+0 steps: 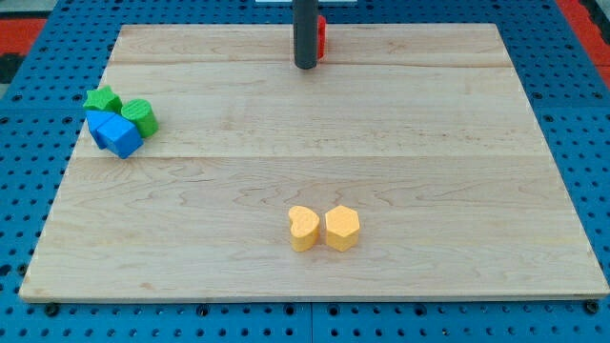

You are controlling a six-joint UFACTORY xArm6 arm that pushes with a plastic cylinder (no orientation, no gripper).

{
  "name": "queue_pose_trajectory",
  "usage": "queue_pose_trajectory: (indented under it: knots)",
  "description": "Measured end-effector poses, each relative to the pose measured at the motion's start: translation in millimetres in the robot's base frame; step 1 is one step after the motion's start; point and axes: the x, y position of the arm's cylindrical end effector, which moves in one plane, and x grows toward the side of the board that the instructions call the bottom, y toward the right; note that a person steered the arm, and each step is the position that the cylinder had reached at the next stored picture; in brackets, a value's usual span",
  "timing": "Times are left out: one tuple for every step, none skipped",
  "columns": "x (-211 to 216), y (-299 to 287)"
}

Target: Move the yellow hexagon diagonally top right to the yellow heart

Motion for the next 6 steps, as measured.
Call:
queue_pose_trajectory:
  knots:
    - [128,70]
    - [250,144]
    - [320,129]
    - [303,60]
    - [270,9]
    - [272,-19]
